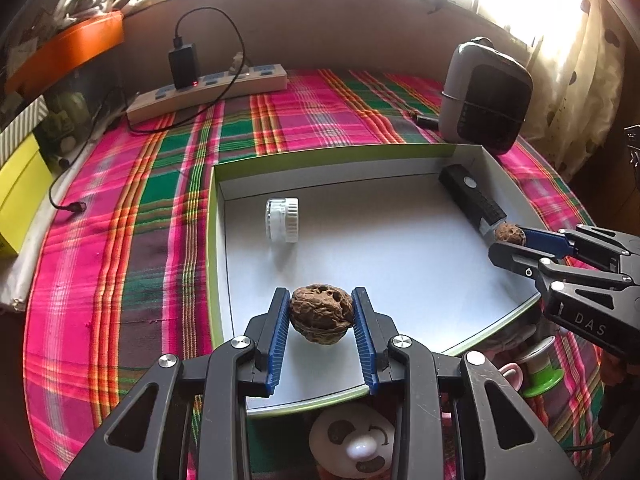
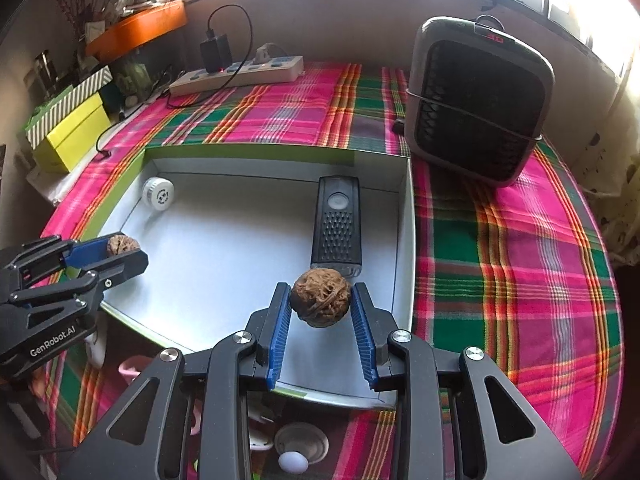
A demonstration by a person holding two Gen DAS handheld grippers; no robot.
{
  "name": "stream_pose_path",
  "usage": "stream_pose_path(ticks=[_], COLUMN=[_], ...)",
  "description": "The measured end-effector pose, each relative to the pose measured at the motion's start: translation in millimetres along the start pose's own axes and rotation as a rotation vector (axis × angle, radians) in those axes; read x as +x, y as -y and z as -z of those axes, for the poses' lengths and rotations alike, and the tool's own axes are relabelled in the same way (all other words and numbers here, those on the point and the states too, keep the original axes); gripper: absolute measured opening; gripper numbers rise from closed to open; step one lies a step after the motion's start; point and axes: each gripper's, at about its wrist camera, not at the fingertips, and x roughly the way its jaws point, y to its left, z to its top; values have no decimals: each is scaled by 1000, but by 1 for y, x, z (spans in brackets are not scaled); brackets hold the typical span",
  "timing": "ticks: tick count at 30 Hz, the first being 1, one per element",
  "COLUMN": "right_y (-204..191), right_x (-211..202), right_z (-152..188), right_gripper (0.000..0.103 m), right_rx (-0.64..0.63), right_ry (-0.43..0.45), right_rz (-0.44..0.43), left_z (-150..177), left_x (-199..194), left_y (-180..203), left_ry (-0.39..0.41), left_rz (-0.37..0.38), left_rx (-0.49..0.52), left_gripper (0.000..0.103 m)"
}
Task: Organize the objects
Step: 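Carry the walnut in the left tool while the right tool carries its walnut into the box, then open the left tool dropping its walnut while the right tool releases its walnut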
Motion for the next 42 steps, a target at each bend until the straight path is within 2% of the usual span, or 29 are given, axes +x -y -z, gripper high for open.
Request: stream_pose_path(ticks=[26,31,42], right_y=[-5,-5,-1], right_x=[5,3,-2], right_z=[-1,-2,-2], right_gripper=[32,38,41], right_rx=[-15,-1,22], right_ry=[-29,-24,-10], right_rz=[36,33,36], left_z=[0,2,2], left_x=[2,1,-3], left_y=[0,0,1], left_ry=[-5,-3,-2], left_rz=[-12,-1,3], left_rx=[9,2,-10], left_gripper=[31,33,35])
